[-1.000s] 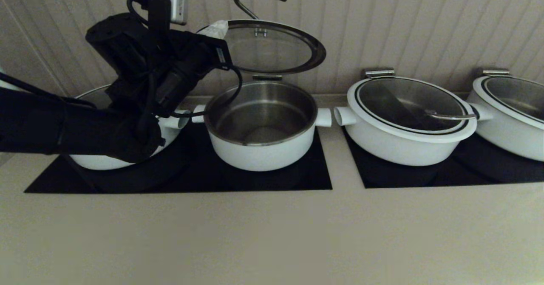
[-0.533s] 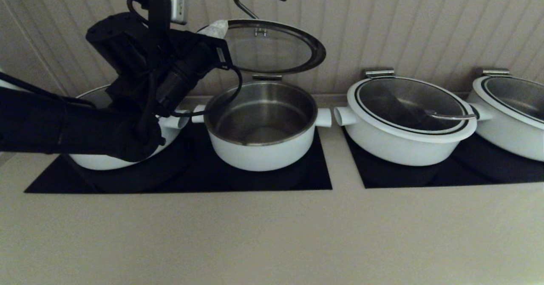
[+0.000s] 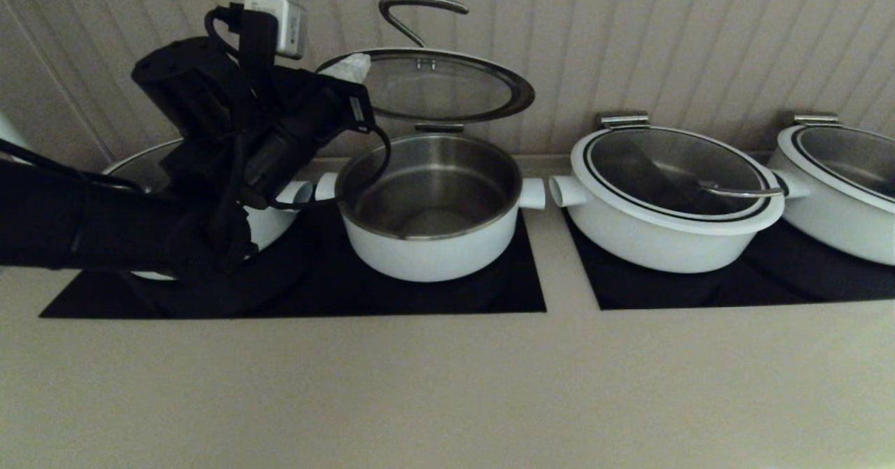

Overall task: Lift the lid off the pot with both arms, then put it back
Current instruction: Open the pot lid completely, then close the pot lid

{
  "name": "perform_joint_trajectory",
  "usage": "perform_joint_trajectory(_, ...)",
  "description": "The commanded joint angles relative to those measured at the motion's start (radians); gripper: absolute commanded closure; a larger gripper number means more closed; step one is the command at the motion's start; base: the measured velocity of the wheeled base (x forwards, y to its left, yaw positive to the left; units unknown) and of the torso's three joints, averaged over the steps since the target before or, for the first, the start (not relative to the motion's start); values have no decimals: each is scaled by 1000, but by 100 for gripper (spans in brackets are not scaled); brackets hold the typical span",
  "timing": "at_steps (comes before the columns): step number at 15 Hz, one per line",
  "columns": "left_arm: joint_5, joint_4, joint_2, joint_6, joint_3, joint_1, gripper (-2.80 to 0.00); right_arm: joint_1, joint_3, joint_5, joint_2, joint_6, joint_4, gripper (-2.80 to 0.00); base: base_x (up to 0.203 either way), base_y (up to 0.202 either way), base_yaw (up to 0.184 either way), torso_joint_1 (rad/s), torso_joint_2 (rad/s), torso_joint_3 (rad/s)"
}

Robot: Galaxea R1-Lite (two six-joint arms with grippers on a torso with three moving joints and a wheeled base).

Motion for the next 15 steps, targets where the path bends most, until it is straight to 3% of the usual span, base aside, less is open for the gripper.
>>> perform_joint_trajectory(1, -2, -8, -22, 2, 27, 20, 0, 0, 0, 0, 2, -1, 0, 0, 0, 0, 0, 0, 0, 0)
perform_joint_trajectory(15, -11, 85, -127, 27, 40, 121, 0, 0, 0, 0, 2, -1, 0, 0, 0, 0, 0, 0, 0, 0)
